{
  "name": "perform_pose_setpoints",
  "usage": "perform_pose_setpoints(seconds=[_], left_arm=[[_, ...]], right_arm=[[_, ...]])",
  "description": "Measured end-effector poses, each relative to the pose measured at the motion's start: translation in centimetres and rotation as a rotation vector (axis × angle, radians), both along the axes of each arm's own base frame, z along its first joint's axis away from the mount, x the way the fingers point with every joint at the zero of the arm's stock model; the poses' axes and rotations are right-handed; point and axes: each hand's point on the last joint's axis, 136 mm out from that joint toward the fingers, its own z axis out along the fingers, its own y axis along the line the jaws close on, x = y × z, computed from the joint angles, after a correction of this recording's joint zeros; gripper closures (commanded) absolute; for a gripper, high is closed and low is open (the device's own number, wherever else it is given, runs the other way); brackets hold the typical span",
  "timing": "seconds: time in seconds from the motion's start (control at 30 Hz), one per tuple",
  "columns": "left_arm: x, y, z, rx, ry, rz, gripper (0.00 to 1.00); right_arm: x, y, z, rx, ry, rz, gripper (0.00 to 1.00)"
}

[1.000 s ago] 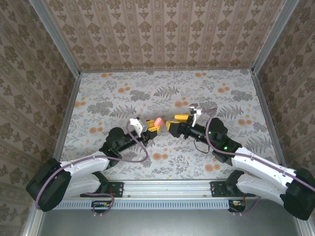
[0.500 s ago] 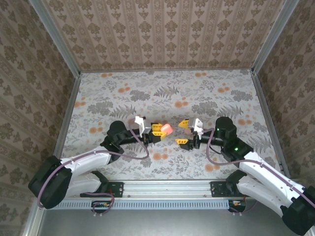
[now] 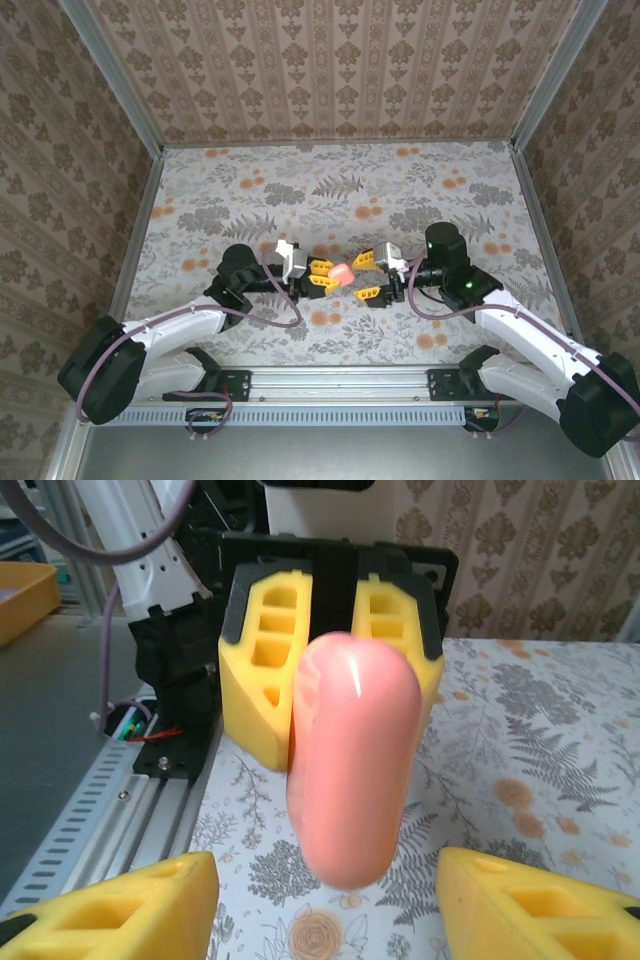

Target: Insert the wireless bluetooth earbuds into the charging case

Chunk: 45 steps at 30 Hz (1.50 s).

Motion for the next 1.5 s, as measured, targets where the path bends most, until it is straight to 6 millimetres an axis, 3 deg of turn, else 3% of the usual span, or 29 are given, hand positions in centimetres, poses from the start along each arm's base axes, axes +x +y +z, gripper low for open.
perform_pose_setpoints(seconds=[0.2, 0.5, 0.67, 0.9, 1.2, 1.5], left_arm=[[-0.2, -0.2, 0.0, 0.003, 0.001, -0.022, 0.82], [-0.5, -0.5, -0.3, 0.013, 0.009, -0.048, 0.81], [-0.6, -0.6, -0.5, 0.019, 0.010, -0.051, 0.75], [-0.2, -0.6, -1.2, 0.067, -0.006, -0.024, 0.39], [0.9, 0.2, -2.7, 0.229, -0.144, 0.072, 0.39], [1.1, 0.9, -6.1, 0.404, -0.194, 0.094, 0.43]], right_arm=[[-0.1, 0.7, 0.6, 0.010, 0.021, 0.068, 0.51], [-0.2, 1.1, 0.4, -0.009, 0.066, 0.142, 0.74], [-0.3, 1.0, 0.3, -0.035, 0.083, 0.156, 0.77], [-0.1, 0.5, -1.0, -0.109, 0.072, 0.130, 0.76], [2.4, -1.0, -5.0, -0.334, -0.042, -0.027, 0.79], [1.9, -0.1, -6.2, -0.431, -0.172, 0.000, 0.78]])
